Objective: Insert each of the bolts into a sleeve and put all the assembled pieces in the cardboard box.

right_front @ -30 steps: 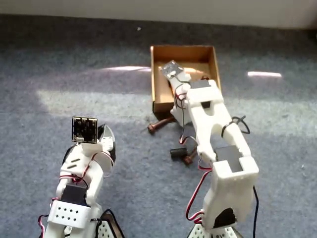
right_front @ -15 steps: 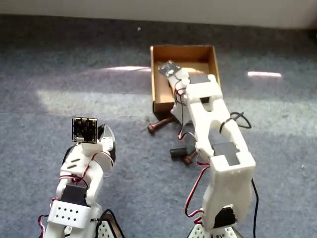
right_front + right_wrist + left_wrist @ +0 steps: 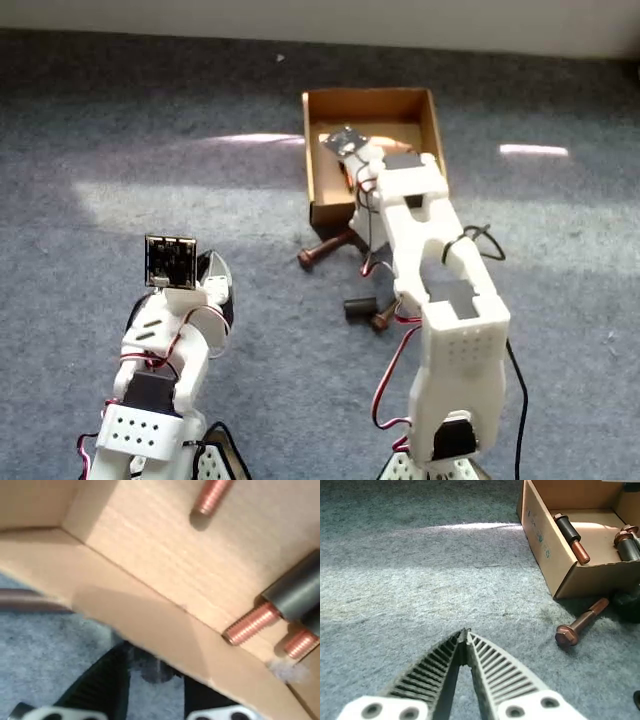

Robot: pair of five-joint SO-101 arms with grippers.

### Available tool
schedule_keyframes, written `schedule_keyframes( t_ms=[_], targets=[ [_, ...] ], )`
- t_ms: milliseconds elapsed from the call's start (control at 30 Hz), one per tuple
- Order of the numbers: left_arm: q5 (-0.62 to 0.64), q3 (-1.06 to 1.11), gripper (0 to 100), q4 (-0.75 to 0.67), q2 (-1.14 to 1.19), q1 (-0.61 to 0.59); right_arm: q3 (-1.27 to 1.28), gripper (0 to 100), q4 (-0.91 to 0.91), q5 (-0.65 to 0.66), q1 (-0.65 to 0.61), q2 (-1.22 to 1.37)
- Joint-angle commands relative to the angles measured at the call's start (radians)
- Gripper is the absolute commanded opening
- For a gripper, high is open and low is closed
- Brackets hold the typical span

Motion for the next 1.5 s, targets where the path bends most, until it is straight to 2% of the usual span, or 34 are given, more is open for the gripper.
schedule_keyframes(
  t_ms=[0,400,500,700,767,867,1000,1267,1467],
  targets=[
    [-0.009,0.031,1,0.003,-0.007,0.018,-0.025,0.5,0.019,0.015,-0.008,-0.013],
    [-0.009,0.031,1,0.003,-0.005,0.018,0.064,0.6,0.15,0.018,0.022,-0.133],
    [-0.009,0.031,1,0.003,-0.005,0.018,0.108,0.9,0.145,0.072,0.008,-0.133],
    [-0.009,0.031,1,0.003,-0.005,0.018,0.127,13.5,0.151,0.087,0.005,-0.133],
    [-0.009,0.031,1,0.003,-0.005,0.018,0.127,14.8,0.151,0.089,0.005,-0.133],
    [-0.009,0.031,1,0.003,-0.005,0.018,0.13,11.5,0.151,0.137,0.004,-0.131],
    [-0.009,0.031,1,0.003,-0.005,0.018,0.131,0.1,0.156,0.153,0.001,-0.134],
    [-0.009,0.031,1,0.003,-0.005,0.016,0.128,0.5,0.232,0.15,0.008,-0.165],
    [-0.009,0.031,1,0.003,-0.005,0.016,0.255,0.5,0.234,0.066,-0.004,-0.42]
  ],
)
